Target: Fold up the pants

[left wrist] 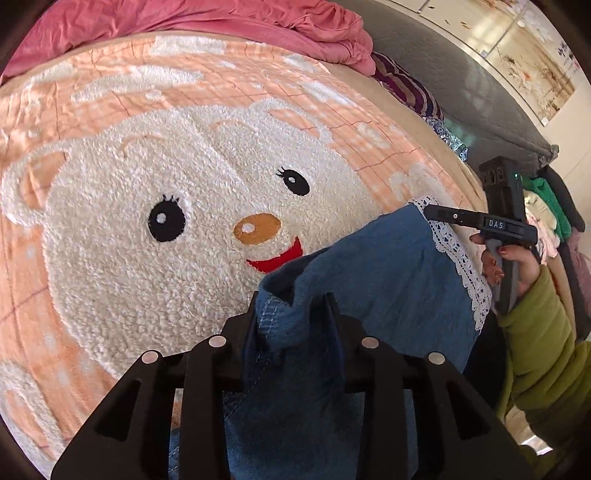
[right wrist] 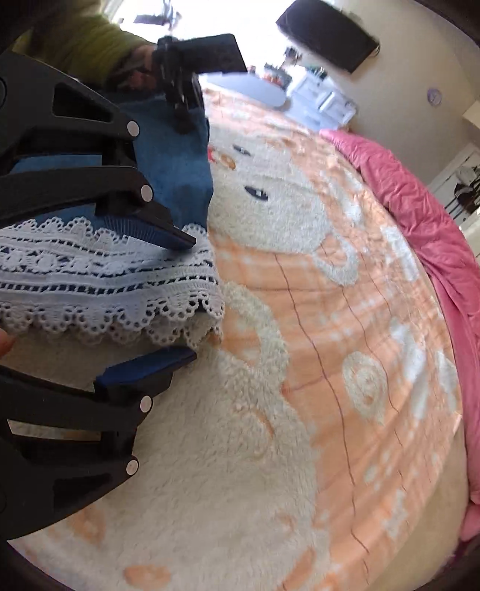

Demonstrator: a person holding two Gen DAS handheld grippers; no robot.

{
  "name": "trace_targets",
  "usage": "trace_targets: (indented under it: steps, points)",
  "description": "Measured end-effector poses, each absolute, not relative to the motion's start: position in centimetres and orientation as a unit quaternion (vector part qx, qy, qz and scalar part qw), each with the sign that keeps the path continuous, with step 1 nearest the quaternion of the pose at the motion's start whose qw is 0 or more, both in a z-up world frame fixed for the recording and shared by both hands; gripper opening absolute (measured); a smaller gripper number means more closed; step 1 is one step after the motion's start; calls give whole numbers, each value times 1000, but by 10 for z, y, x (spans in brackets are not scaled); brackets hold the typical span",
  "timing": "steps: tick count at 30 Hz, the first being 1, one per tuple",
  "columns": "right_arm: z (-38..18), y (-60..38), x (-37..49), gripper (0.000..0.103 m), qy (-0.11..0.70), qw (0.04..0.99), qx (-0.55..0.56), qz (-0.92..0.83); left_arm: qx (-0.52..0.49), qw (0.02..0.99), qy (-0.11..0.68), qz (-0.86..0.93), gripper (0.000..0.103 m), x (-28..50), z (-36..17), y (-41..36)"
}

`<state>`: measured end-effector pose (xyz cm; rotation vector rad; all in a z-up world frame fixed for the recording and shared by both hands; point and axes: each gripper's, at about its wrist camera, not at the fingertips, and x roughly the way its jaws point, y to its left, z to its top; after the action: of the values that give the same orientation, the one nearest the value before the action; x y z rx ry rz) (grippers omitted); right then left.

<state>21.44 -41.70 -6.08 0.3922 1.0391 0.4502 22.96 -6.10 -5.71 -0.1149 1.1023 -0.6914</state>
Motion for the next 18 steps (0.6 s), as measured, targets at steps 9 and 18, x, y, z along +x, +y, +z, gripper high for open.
trace_targets:
  steps: [9, 18]
  points:
    - [-58, -410, 208, 12, 473, 816, 195, 270, -57, 796, 506, -327, 12, 227, -54, -69]
    - [-5, -417, 222, 10, 406, 867, 153, 244, -79, 825, 487, -275, 10, 255, -24, -74]
